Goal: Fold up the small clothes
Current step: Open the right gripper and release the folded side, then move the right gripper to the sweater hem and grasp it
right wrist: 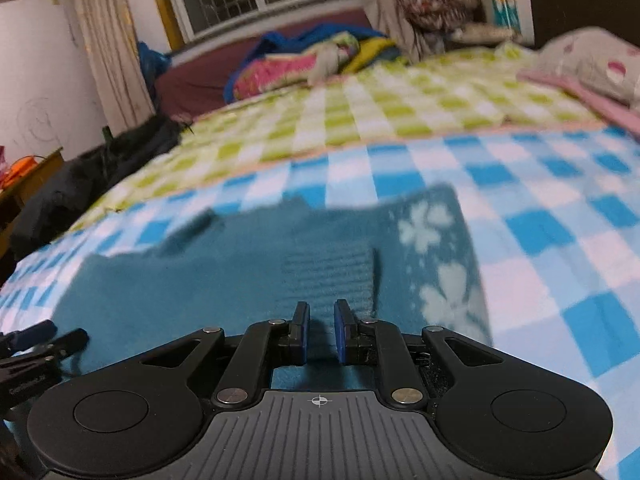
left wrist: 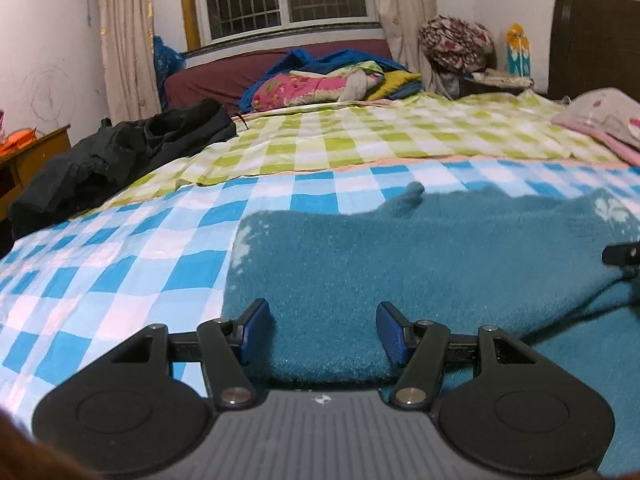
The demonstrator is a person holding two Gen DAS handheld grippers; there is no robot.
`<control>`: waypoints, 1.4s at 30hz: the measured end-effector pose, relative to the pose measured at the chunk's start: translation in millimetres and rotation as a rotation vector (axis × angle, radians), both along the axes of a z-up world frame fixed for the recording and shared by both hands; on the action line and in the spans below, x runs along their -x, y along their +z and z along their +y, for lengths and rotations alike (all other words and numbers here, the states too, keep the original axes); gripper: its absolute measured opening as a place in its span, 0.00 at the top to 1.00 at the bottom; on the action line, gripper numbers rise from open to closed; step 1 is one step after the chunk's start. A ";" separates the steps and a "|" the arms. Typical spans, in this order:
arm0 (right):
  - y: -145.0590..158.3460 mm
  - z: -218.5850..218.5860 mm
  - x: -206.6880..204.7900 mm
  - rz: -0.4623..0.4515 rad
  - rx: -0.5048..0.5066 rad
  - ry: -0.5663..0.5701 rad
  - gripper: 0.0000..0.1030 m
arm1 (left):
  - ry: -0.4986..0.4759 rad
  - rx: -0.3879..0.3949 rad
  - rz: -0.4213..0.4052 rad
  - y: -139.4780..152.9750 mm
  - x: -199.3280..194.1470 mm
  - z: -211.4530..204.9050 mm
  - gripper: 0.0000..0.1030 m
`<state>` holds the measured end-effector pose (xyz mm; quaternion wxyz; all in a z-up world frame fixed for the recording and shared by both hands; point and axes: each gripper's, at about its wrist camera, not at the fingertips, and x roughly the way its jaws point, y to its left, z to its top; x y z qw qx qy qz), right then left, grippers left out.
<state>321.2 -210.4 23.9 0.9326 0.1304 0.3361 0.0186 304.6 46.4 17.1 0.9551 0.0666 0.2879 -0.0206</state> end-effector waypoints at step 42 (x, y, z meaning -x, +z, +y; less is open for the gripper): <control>20.0 -7.4 292.0 0.081 0.080 0.041 0.71 | 0.084 0.124 0.118 -8.7 244.8 70.4 0.38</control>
